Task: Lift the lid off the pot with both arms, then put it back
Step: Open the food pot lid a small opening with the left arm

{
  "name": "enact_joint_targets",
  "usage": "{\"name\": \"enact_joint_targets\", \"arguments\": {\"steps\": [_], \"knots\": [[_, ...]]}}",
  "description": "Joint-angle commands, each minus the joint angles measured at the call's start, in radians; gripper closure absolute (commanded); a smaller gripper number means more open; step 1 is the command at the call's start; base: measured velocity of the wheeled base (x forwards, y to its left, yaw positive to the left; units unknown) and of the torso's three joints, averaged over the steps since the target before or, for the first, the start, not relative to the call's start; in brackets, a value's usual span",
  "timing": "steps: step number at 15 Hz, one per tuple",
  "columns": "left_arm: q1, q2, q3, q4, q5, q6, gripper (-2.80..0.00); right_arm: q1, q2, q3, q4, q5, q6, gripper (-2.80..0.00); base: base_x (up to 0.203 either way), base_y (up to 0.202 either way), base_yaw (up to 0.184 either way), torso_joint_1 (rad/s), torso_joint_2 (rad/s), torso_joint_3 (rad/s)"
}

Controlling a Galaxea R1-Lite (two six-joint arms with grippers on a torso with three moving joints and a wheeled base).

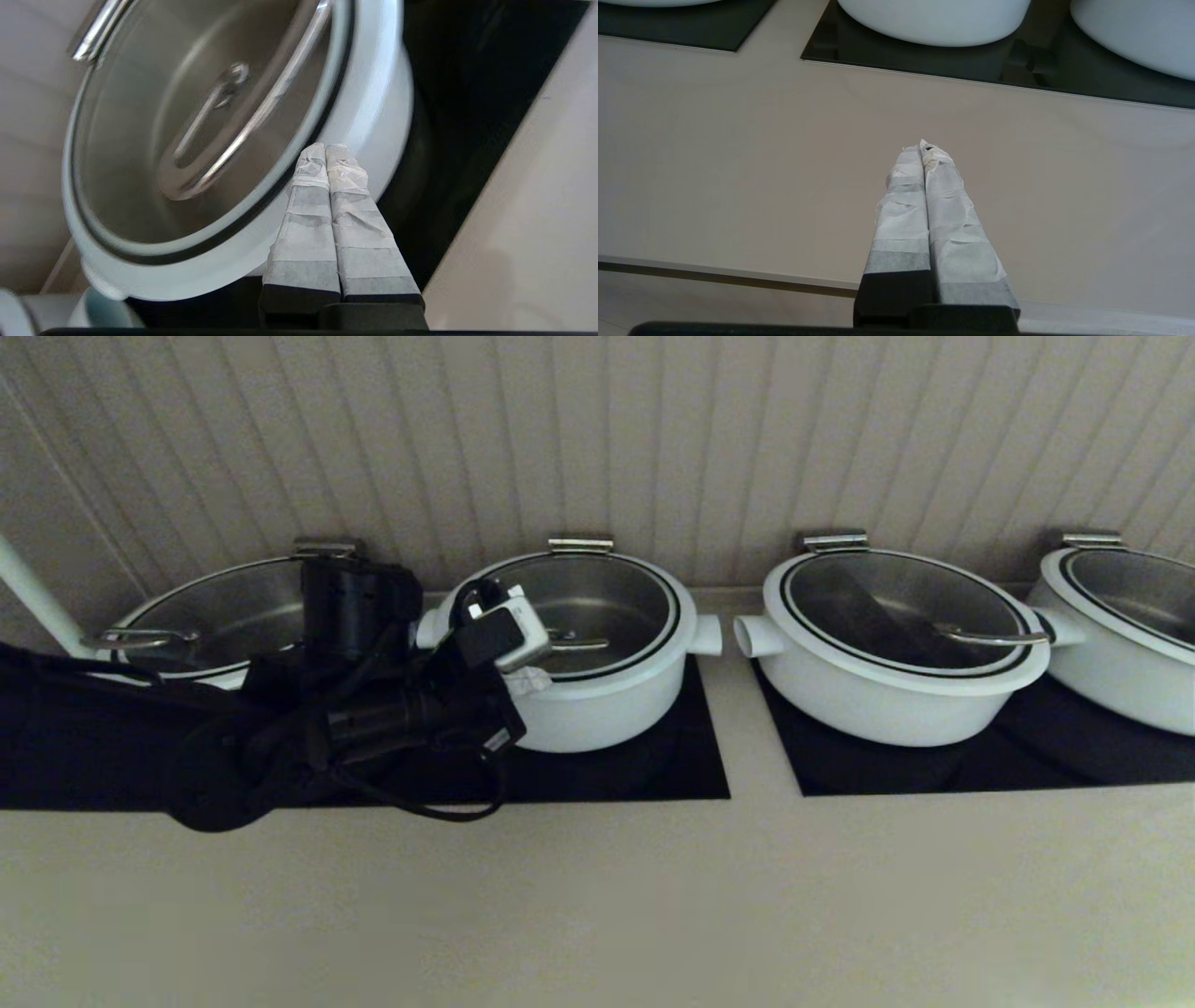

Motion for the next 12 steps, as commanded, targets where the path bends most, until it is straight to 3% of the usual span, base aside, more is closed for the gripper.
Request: {"name": "enact_joint_targets", "arguments": {"steps": [1, 8, 12], "knots": [[0.005, 0.004, -0.005, -0.003, 0.013, 0.002, 0.0, 0.0, 0.0, 0.0, 0.0, 0.001, -0.001, 0.0, 0.0, 0.0, 0.0, 0.0, 0.0, 0.0], [0.021, 0.005, -0.005, -0.006, 0.038, 0.002, 0.0, 0.0, 0.001, 0.0, 0.0, 0.001, -0.001, 0.0, 0.0, 0.0, 0.0, 0.0, 0.0, 0.0], [0.02, 0.043, -0.002, -0.132, 0.092, 0.004, 0.0, 0.0, 0.002, 0.0, 0.0, 0.001, -0.001, 0.0, 0.0, 0.0, 0.0, 0.0, 0.0, 0.0]]}}
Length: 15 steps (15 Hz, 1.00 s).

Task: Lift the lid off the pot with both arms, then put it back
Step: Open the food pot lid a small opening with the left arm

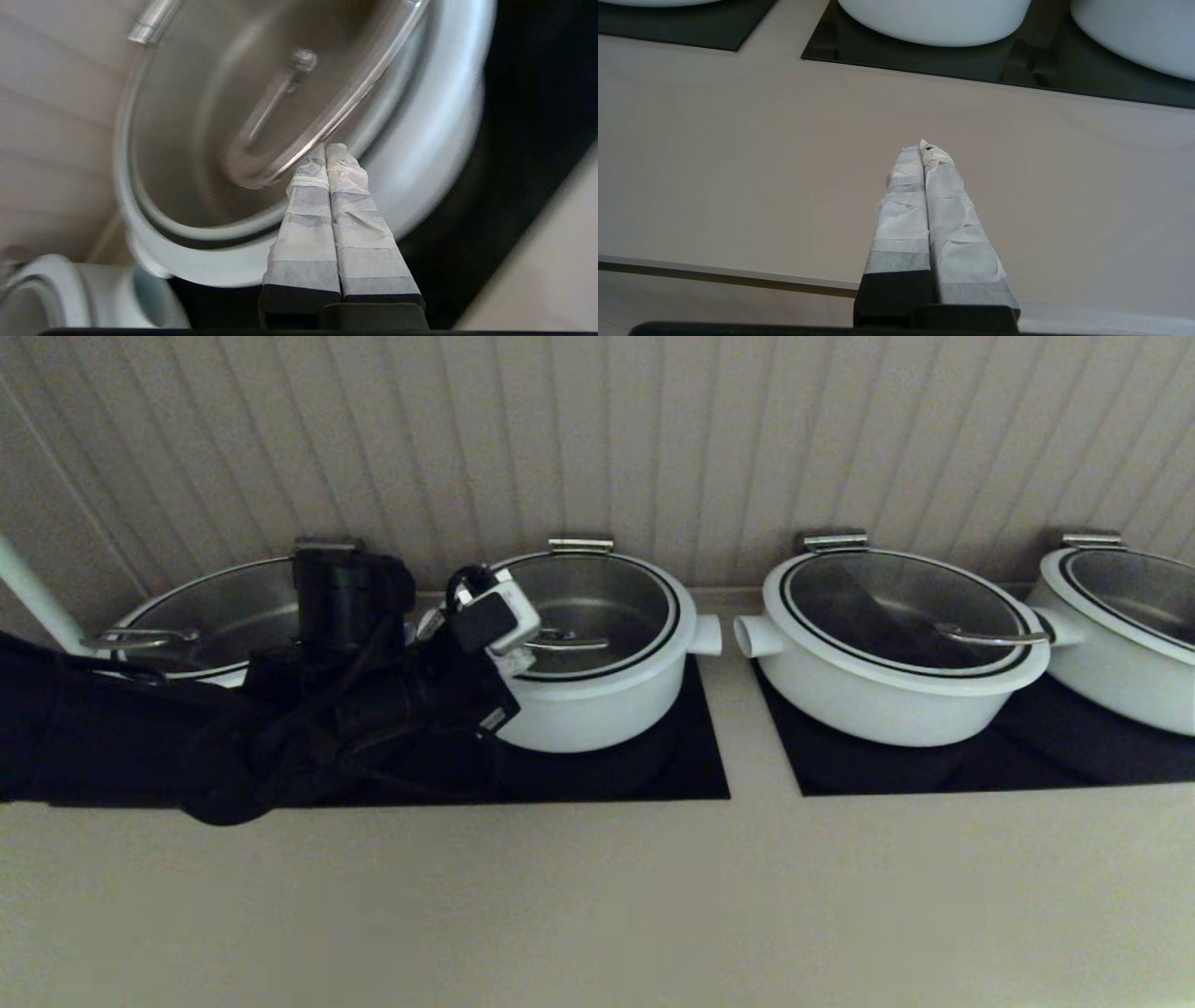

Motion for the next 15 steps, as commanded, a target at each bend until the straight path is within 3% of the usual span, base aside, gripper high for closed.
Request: {"name": "enact_joint_targets", "arguments": {"steps": [1, 15], "knots": [[0.0, 0.024, -0.001, -0.036, 0.006, 0.003, 0.0, 0.0, 0.001, 0.0, 0.0, 0.001, -0.001, 0.0, 0.0, 0.0, 0.0, 0.0, 0.0, 0.0], [-0.002, -0.022, -0.032, -0.042, 0.026, -0.004, 0.0, 0.0, 0.002, 0.0, 0.0, 0.001, -0.001, 0.0, 0.0, 0.0, 0.0, 0.0, 0.0, 0.0]]}}
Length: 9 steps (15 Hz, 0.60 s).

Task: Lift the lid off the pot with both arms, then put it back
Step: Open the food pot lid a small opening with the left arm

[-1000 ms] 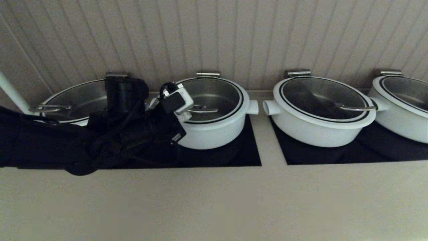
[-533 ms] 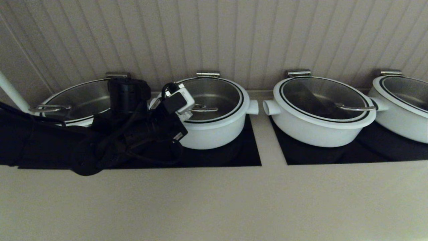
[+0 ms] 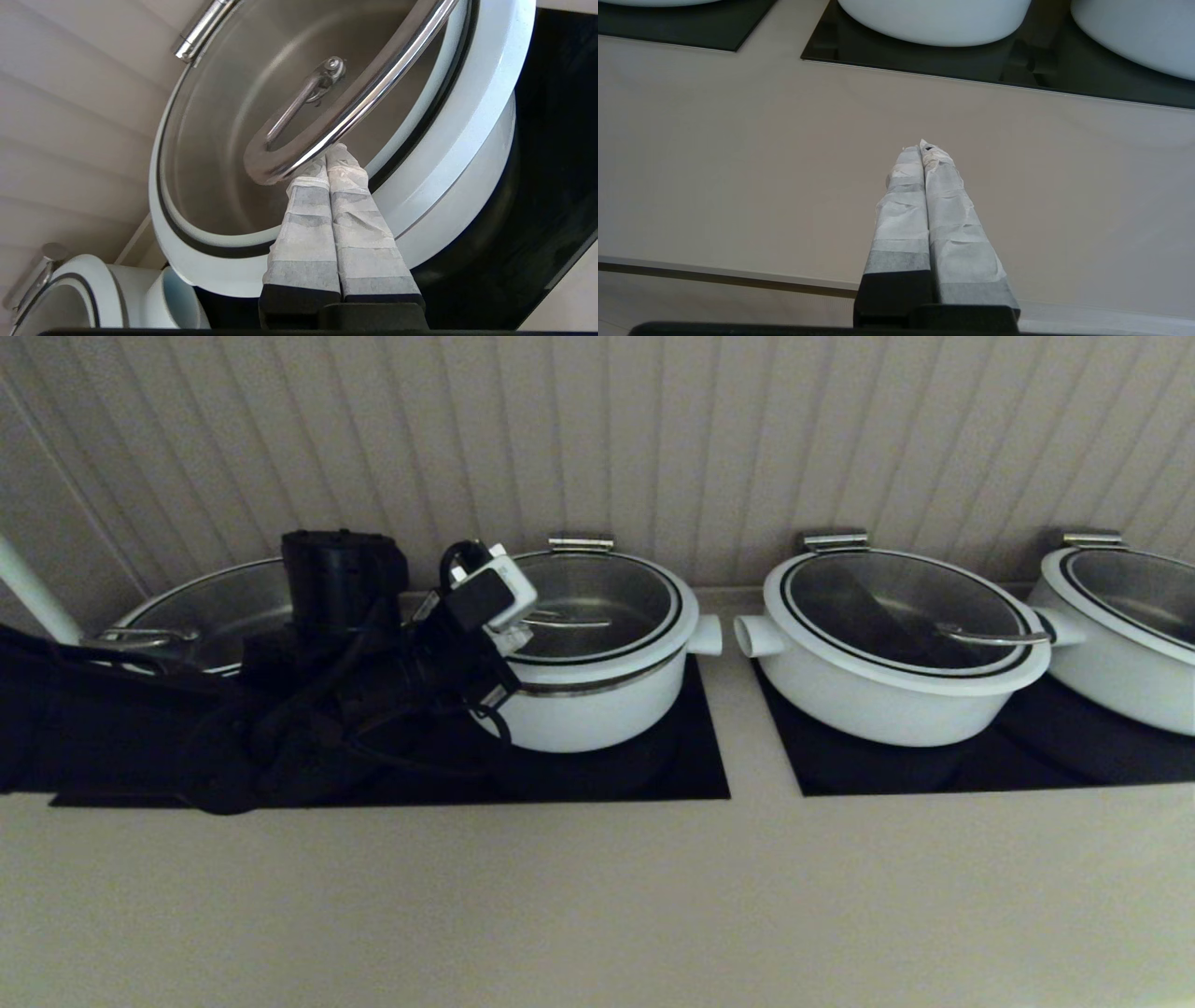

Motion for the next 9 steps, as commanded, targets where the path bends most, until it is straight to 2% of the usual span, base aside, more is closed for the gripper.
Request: {"name": "enact_joint_targets", "arguments": {"steps": [1, 9], "knots": [[0.0, -0.02, -0.001, -0.007, 0.001, 0.004, 0.0, 0.0, 0.002, 0.0, 0.0, 0.001, -0.001, 0.0, 0.0, 0.0, 0.0, 0.0, 0.0, 0.0], [0.0, -0.031, -0.004, -0.008, 0.004, 0.0, 0.0, 0.0, 0.0, 0.0, 0.0, 0.001, -0.001, 0.0, 0.0, 0.0, 0.0, 0.0, 0.0, 0.0]]}}
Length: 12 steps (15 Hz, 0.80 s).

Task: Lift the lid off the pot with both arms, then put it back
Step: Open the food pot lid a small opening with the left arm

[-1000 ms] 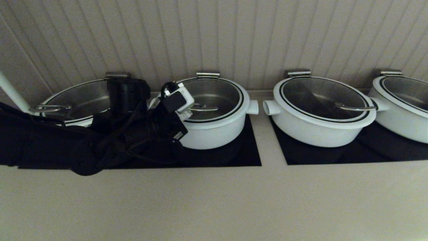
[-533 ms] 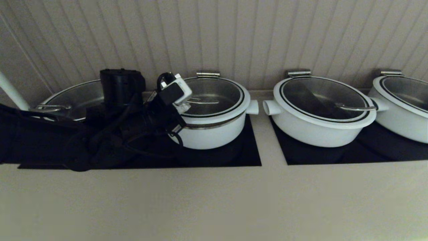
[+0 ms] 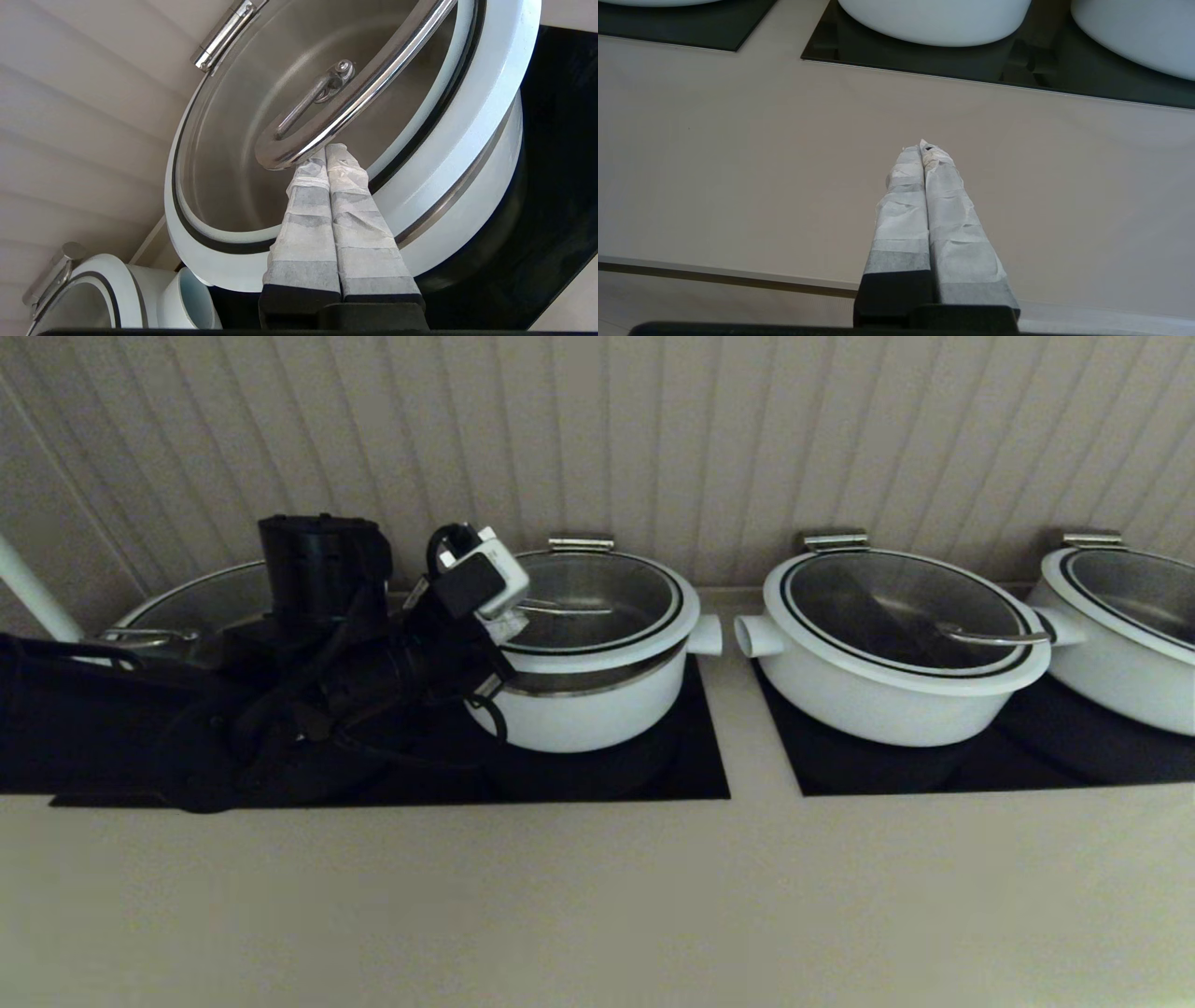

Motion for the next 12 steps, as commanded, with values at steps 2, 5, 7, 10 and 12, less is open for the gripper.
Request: {"name": "enact_joint_targets", "arguments": {"steps": [2, 5, 7, 10, 12], "knots": [[0.001, 0.001, -0.008, -0.006, 0.0, 0.003, 0.0, 0.0, 0.001, 0.0, 0.0, 0.001, -0.001, 0.0, 0.0, 0.0, 0.0, 0.0, 0.0, 0.0], [0.001, 0.011, -0.029, -0.006, 0.013, 0.0, 0.0, 0.0, 0.001, 0.0, 0.0, 0.001, -0.001, 0.0, 0.0, 0.0, 0.0, 0.0, 0.0, 0.0], [0.001, 0.023, -0.054, -0.006, 0.015, -0.001, 0.0, 0.0, 0.0, 0.0, 0.0, 0.001, -0.001, 0.0, 0.0, 0.0, 0.0, 0.0, 0.0, 0.0], [0.0, 0.037, -0.078, -0.005, 0.019, 0.0, 0.0, 0.0, 0.0, 0.0, 0.0, 0.001, -0.001, 0.0, 0.0, 0.0, 0.0, 0.0, 0.0, 0.0], [0.0, 0.037, -0.083, -0.004, 0.022, 0.001, 0.0, 0.0, 0.0, 0.0, 0.0, 0.001, -0.001, 0.0, 0.0, 0.0, 0.0, 0.0, 0.0, 0.0]]}}
